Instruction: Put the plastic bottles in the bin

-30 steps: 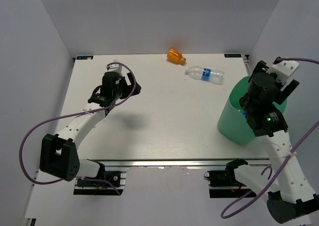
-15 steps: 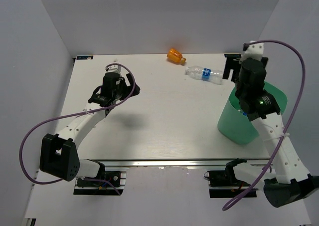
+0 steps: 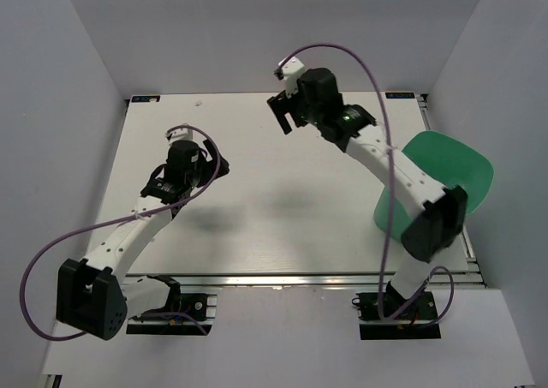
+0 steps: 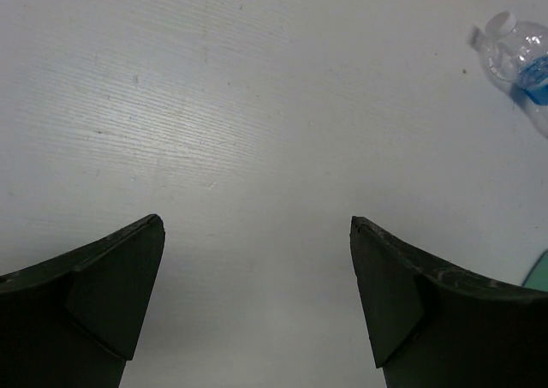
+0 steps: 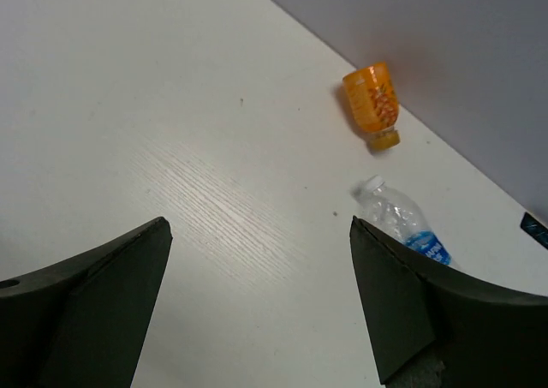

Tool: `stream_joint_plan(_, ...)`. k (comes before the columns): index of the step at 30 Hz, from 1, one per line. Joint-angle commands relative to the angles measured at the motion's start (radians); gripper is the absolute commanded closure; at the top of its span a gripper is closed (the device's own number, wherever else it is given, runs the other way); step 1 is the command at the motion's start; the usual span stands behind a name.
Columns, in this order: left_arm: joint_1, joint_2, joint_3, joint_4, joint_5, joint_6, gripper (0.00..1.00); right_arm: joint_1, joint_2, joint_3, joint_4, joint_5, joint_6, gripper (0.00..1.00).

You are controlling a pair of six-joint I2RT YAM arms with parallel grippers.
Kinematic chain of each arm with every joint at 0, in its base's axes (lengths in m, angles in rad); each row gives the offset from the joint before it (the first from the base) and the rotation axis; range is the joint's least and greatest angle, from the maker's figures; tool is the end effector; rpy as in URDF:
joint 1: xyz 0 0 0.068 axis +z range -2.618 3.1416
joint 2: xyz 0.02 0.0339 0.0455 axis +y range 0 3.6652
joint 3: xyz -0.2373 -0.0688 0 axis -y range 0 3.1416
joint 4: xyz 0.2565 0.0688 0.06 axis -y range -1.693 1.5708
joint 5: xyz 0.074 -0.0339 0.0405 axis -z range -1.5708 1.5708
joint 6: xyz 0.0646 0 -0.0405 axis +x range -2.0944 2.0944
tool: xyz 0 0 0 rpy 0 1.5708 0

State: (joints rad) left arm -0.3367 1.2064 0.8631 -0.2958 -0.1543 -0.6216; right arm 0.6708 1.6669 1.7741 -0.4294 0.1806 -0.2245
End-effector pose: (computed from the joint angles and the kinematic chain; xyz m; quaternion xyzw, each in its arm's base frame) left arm 0.2938 -0.0923 0.2232 -0.1607 0.8768 -0.1454 0.4292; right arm 0.3377 0.2531 0.3932 -0.3023 0.7513 0.0575 0.5839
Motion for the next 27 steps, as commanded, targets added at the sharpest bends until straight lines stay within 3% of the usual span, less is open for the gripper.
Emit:
stream_joint_plan(1,0.004,-0.094,-0.027,-0.009,-0.05,-0.015,0.02,0.001,0.115,0.09,-0.014,-0.012,0.002,0.11)
stream_joint_plan(3,0.004,-0.108,-0.041,-0.011,-0.07,-0.018,0.02,0.001,0.216,0.14,-0.011,0.022,0.001,0.11)
stream_joint_plan(10,0.004,-0.085,-0.045,0.038,-0.042,0.003,0.02,-0.026,0.54,0.315,0.084,0.431,-0.08,0.11)
stream_joint_plan(12,0.005,-0.064,-0.038,0.06,-0.034,0.02,0.02,-0.046,0.632,0.344,0.149,0.48,-0.116,0.11)
stream_joint_plan(16,0.005,-0.015,0.005,0.053,-0.036,0.052,0.02,-0.12,0.757,0.461,0.196,0.488,-0.144,0.11)
stream_joint_plan(19,0.005,0.01,0.011,0.078,-0.039,0.062,0.02,-0.163,0.803,0.456,0.288,0.468,-0.168,0.11)
stream_joint_plan(24,0.005,0.061,0.028,0.1,-0.033,0.077,0.02,-0.217,0.902,0.485,0.393,0.471,-0.346,0.11)
stream_joint_plan(27,0.007,0.108,0.059,0.09,-0.047,0.092,0.02,-0.257,0.935,0.499,0.383,0.381,-0.394,0.11)
